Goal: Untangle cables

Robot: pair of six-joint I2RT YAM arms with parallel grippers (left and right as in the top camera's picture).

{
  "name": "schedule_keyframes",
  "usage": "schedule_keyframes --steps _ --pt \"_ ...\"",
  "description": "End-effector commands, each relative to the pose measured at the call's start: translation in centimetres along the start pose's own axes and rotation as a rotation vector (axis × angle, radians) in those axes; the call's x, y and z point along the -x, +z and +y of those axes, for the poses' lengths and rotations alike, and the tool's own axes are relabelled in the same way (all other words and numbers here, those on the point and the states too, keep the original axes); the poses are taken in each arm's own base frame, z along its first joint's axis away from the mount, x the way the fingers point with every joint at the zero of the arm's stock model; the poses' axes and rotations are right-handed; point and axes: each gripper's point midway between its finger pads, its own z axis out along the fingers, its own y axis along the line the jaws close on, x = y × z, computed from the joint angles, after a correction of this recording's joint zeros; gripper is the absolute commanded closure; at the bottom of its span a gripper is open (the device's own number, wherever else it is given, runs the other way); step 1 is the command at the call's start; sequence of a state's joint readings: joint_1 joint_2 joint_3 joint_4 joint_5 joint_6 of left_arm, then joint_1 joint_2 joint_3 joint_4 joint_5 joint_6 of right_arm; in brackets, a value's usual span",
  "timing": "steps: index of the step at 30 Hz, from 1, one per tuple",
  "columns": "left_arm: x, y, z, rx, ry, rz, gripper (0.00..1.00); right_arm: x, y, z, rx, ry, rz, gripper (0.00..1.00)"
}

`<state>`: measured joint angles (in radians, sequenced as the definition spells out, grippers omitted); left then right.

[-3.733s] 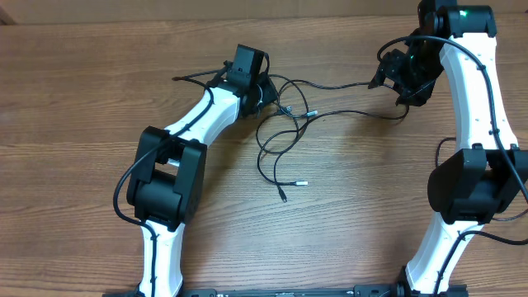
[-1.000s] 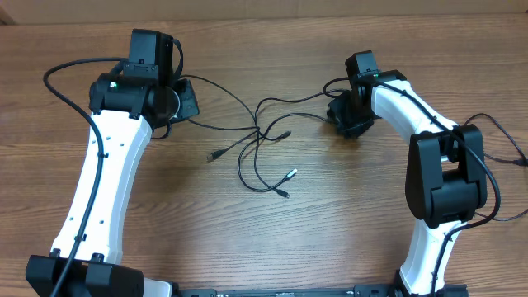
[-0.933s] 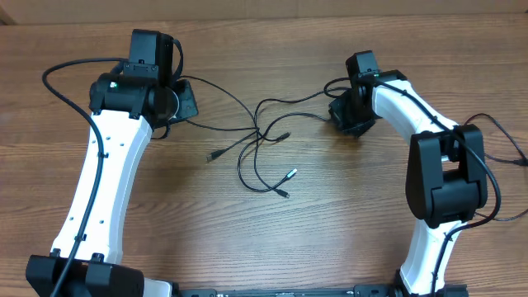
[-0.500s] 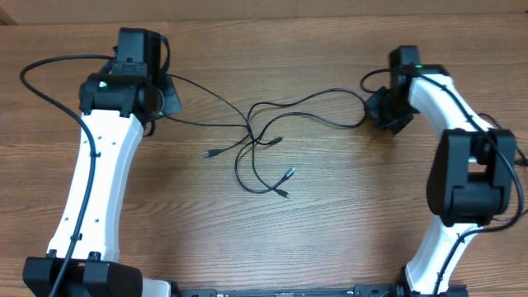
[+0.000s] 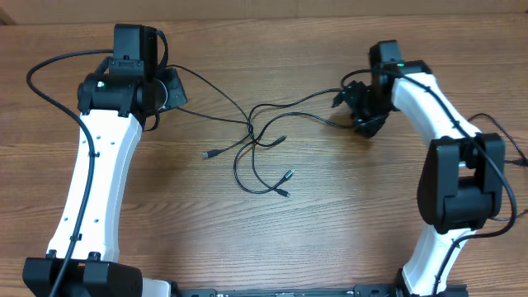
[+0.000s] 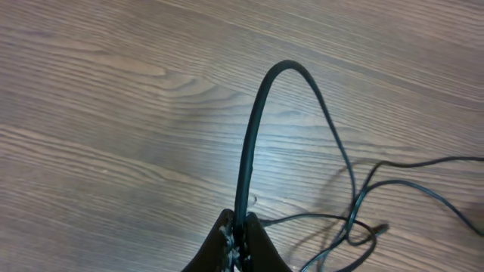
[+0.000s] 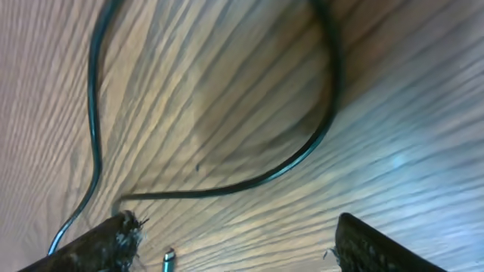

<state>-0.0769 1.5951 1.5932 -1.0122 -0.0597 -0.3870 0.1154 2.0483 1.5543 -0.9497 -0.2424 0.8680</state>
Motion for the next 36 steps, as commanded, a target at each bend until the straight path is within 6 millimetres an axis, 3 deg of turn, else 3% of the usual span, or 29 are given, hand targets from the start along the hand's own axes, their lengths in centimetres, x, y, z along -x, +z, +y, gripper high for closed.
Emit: schedule_keyframes --steps 1,8,14,22,26,29,32,36 --pt "0.8 -1.2 -1.0 -0.05 0.017 -0.027 0.96 -0.5 0.1 0.2 -0.026 0.118 -0.073 0.19" --pt "0.1 -1.2 -0.7 -0.038 0.018 0.004 0.96 -0.2 1.9 1.3 -0.025 0.099 -0.235 0.23" --pt "-0.1 -1.2 -0.6 -0.035 0.019 0.012 0.96 -1.0 3.1 0.3 -0.059 0.181 -0.272 0.25" --pt "-0.5 -1.2 -0.5 -0.028 0.019 0.028 0.96 0.6 3.1 0.2 -0.046 0.193 -0.367 0.29" --pt "-0.5 -1.2 -0.4 -0.027 0.02 0.03 0.96 0.8 3.1 0.2 -0.045 0.193 -0.377 0.44" --pt "-0.6 -1.2 -0.4 -0.026 0.02 0.033 0.96 0.8 3.1 0.2 -0.046 0.193 -0.376 0.5" --pt "-0.7 -1.2 -0.4 -0.025 0.02 0.036 0.96 0.5 3.2 -0.3 -0.067 0.194 -0.368 0.66" --pt "-0.8 -1.2 -0.3 -0.023 0.02 0.041 0.96 0.3 3.2 -0.8 -0.087 0.193 -0.36 0.79"
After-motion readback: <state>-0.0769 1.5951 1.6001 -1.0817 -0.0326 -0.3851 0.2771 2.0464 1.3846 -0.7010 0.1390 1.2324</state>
